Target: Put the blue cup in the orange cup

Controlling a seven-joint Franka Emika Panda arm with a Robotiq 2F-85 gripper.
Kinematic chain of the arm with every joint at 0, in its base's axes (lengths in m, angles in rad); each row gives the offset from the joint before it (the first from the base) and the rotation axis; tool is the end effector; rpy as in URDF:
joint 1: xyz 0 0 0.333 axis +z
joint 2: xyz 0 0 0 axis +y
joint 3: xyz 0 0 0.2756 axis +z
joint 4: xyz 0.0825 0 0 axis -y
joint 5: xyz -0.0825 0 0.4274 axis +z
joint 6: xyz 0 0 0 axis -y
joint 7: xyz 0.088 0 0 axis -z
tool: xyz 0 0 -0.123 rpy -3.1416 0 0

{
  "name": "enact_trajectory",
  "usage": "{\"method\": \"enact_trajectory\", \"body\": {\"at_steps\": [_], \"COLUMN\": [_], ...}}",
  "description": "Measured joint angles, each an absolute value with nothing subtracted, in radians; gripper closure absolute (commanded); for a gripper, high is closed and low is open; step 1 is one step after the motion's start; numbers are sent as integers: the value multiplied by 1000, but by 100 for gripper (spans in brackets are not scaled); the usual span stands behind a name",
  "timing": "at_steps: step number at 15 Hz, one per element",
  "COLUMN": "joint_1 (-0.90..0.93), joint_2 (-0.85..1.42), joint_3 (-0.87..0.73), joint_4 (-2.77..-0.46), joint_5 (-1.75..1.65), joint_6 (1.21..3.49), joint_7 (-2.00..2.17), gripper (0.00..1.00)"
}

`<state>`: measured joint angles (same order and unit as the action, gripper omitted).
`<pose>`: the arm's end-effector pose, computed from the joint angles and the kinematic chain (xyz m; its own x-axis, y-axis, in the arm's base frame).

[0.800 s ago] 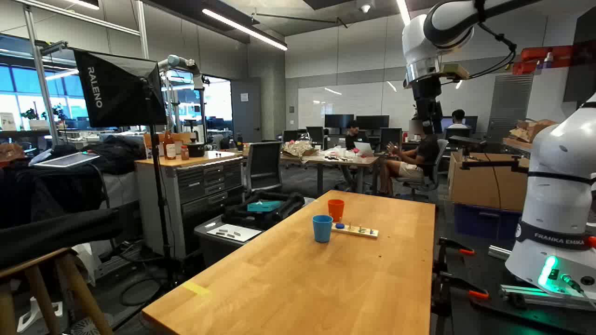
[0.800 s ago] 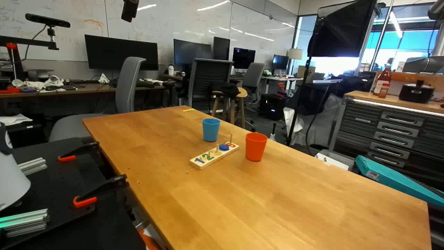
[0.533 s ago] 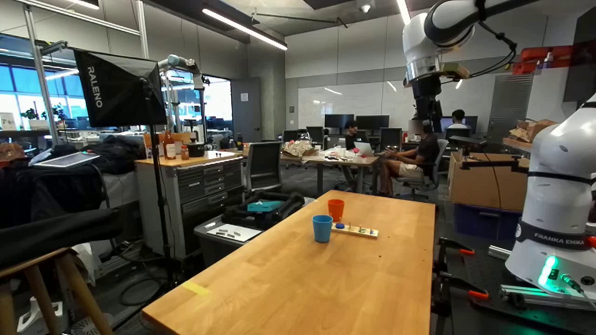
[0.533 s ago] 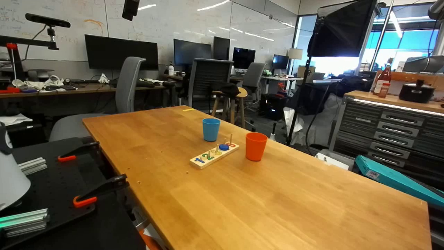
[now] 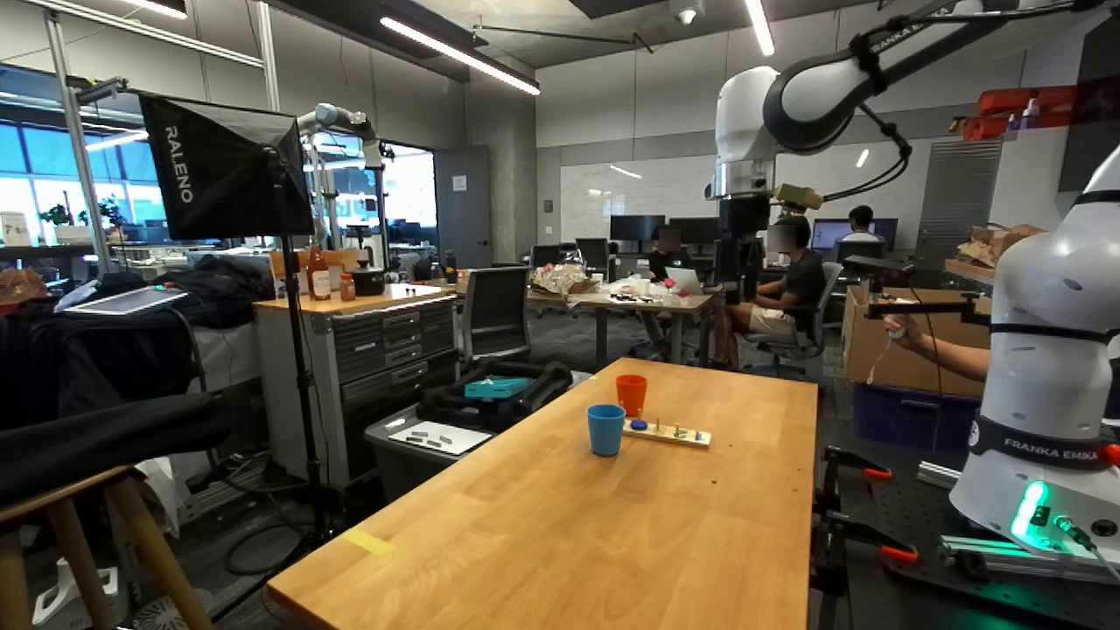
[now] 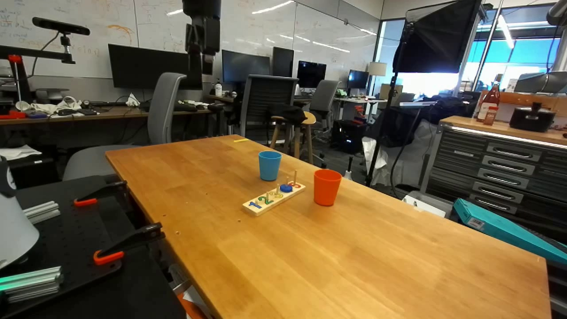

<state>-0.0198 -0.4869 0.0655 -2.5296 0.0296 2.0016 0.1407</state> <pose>0.4446 0.0202 0.3674 0.9924 -0.1160 -0.0407 -0.1157 -0.9932 0.0101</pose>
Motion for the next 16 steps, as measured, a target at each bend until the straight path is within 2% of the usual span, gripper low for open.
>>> {"method": "enact_trajectory", "body": {"at_steps": [6,12,16], "joint_1": [13,29,92], "joint_2": [-116,246,407], "joint_3": [139,86,10], "joint_4": [-2397,-2134,-2056], "joint_5": [-14,-170,-209], "joint_6": [2336,2458,2520], "joint_7": [263,414,475], "gripper": [0,0,0]}}
